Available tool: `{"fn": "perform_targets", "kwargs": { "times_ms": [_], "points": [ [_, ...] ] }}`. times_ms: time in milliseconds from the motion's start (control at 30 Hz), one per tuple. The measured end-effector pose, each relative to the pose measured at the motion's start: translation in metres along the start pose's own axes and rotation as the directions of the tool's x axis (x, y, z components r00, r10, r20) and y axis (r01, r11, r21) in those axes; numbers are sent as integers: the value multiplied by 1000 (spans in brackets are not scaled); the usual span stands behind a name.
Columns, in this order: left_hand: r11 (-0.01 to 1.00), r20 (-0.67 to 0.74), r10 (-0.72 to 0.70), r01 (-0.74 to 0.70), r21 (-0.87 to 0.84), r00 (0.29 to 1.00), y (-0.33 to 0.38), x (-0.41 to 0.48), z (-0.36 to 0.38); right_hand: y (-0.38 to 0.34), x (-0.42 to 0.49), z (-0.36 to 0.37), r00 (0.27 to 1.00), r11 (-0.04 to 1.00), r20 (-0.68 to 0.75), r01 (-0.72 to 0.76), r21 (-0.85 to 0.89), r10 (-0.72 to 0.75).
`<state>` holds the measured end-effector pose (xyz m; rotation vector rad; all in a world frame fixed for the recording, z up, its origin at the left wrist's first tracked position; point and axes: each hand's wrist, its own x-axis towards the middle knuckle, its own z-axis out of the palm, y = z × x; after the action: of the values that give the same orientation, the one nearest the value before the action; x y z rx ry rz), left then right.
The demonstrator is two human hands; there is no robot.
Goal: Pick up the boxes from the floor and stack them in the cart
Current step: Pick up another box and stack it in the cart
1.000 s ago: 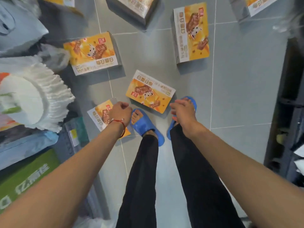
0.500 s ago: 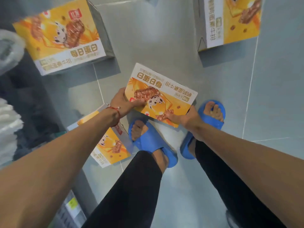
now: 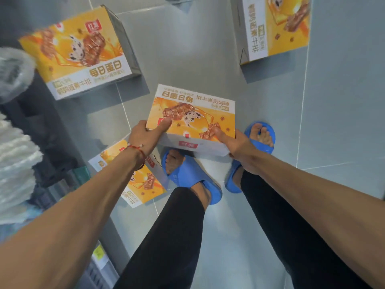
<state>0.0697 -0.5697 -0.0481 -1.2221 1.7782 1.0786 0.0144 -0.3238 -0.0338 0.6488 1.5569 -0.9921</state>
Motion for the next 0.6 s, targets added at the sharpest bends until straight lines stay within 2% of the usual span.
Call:
{"fn": "perform_targets", "kwargs": {
  "times_ms": [133, 233, 333, 400, 467, 600],
  "points": [
    [998, 37, 28, -30, 63, 999, 2, -31, -11, -27, -12, -9, 970, 977, -183, -181, -117, 158],
    [991, 58, 43, -50, 124, 997, 1, -34, -9, -25, 2, -21, 935, 873, -331, -265, -410, 128],
    [997, 80, -12, 5, 82, 997, -6, -27, -2, -35, -7, -18, 958, 882, -280, -187, -433, 66],
    [995, 115, -53, 62, -82, 992, -18, -19, 2, -41, -11, -16, 967, 943, -254, -117, -313, 35],
    [961, 120, -44, 75, -267, 992, -28, -11, 9, -49, -19, -14, 986, 960, -164, -45, -278, -1],
    [918, 140, -5, 61, -393, 990, -30, -5, 24, -54, -25, -9, 991, 970, -110, 42, -240, -70]
  ]
}}
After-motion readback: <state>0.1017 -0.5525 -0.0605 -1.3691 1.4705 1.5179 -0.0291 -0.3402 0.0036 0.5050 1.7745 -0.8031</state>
